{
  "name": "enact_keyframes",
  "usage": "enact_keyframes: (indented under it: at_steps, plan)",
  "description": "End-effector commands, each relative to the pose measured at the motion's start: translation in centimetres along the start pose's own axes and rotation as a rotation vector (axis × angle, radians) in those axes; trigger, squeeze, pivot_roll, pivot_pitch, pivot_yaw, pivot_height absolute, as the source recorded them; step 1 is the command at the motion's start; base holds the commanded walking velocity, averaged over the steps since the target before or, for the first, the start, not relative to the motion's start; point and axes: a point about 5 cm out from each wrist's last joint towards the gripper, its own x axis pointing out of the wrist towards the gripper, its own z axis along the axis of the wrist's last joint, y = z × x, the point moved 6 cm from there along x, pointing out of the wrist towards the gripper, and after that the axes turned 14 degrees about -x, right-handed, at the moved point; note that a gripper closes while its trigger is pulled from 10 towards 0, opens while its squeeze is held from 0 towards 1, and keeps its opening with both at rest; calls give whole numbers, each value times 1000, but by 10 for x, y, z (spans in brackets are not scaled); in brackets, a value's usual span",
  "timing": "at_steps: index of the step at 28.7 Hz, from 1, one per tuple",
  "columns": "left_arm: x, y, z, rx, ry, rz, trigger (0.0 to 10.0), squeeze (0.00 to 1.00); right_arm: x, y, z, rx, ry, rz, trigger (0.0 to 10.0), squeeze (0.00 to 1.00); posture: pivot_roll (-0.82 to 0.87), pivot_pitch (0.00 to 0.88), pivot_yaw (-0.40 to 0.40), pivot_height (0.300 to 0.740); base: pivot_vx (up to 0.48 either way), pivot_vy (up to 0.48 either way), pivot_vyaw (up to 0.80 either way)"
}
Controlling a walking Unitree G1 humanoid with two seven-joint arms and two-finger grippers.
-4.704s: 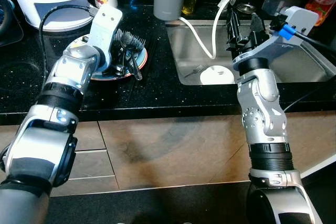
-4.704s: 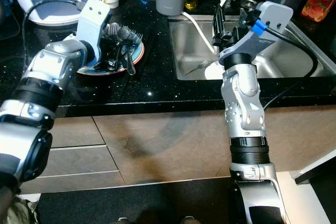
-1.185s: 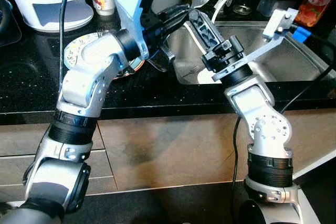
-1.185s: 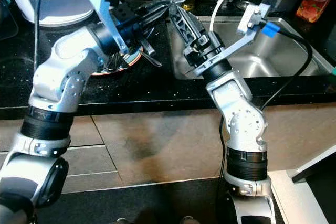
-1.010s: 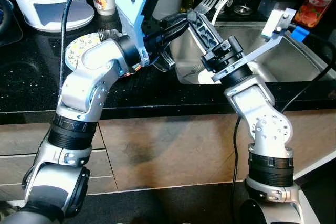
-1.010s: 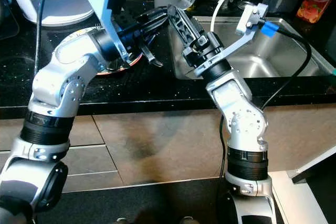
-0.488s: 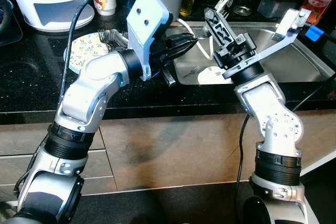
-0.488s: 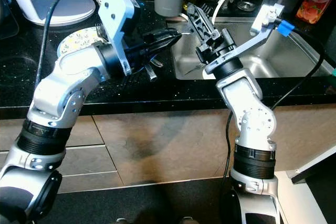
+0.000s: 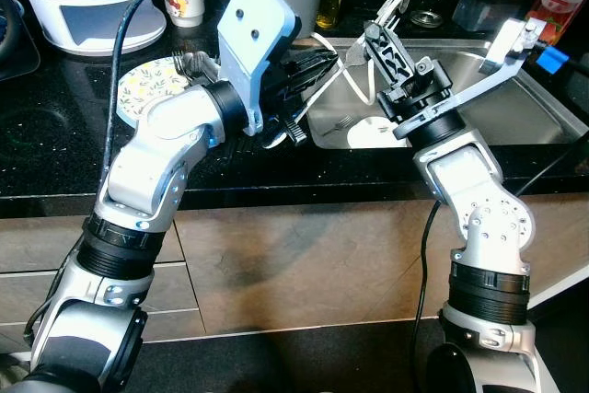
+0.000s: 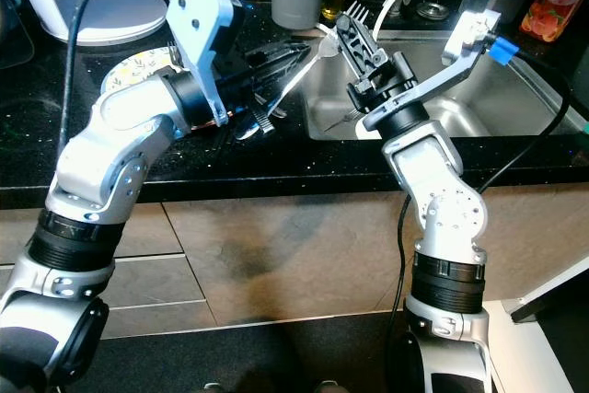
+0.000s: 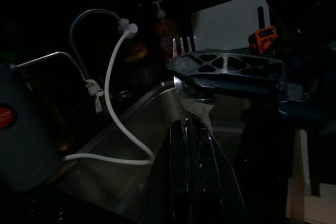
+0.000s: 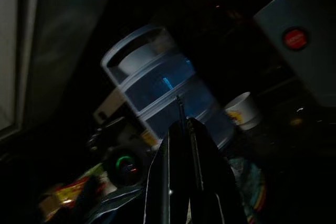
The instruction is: Kitchen organization
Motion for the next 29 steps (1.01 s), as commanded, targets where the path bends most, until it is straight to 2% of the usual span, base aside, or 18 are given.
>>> enact_keyframes:
  at_steps: [1,2,3,5,6,7,8,9,10,14,17,19,20,21,23,25,26,29]
  plan:
    - [1,2,-1,-22,3,13,10000,1000,3,-14,4,-79,-11,-80,0,0,110,91,-68,740,0,0,0]
    - [1,5,-1,-29,-2,24,10000,1000,4,-21,4,-115,-9,-116,3804,0,110,91,-68,740,0,0,0]
    - [1,10,3,-23,-18,55,10000,1000,5,-31,5,-170,-11,-167,10000,0,113,95,-68,740,0,0,0]
    - [-1,28,15,-37,-80,165,10000,1000,8,-49,8,-300,-14,-258,10000,0,113,95,-68,740,0,0,0]
    - [-4,41,23,-64,-124,229,10000,0,10,-59,10,-371,-18,-311,10000,0,121,95,-66,740,0,0,0]
    - [-9,55,31,-102,-172,298,10000,0,13,-70,12,-449,-26,-368,10000,0,121,95,-66,740,0,0,0]
    - [-9,55,31,-102,-172,298,10000,0,13,-70,12,-449,-26,-368,10000,0,121,95,-66,740,0,0,0]
    - [-14,65,36,-122,-199,347,10000,0,16,-92,10,-536,2,-472,10000,0,135,97,-68,740,0,0,0]
    - [-15,68,36,-121,-201,360,10000,0,15,-107,5,-586,37,-545,10000,0,145,100,-71,740,0,0,0]
    - [-17,68,34,-102,-183,372,10000,0,7,-134,-10,-688,129,-690,10000,0,176,105,-82,740,0,0,0]
    - [-27,76,23,-84,-126,453,10000,0,-4,-143,-61,-778,343,-668,10000,0,216,121,-97,740,0,0,0]
    - [-32,82,17,-85,-99,499,10000,0,-7,-141,-79,-813,416,-631,10000,0,216,121,-97,740,0,0,0]
    - [-38,92,9,-78,-68,570,10000,0,-12,-141,-91,-834,456,-611,10000,420,220,131,-97,740,0,0,0]
    - [-42,99,5,-73,-49,617,10000,0,-15,-141,-97,-844,475,-602,10000,1000,220,131,-97,740,0,0,0]
    - [-48,105,-2,-76,-10,663,10000,0,-15,-140,-98,-810,456,-602,10000,1000,222,133,-93,740,0,0,0]
    - [-60,116,-22,-21,135,744,10000,0,3,-130,-74,-702,295,-578,10000,1000,219,133,-87,740,0,0,0]
    - [-60,116,-22,-21,135,744,10000,0,3,-130,-74,-702,295,-578,10000,1000,219,133,-87,740,0,0,0]
    - [-74,130,-42,3,271,833,10000,0,36,-102,-21,-662,39,-488,10000,984,207,130,-78,740,0,0,0]
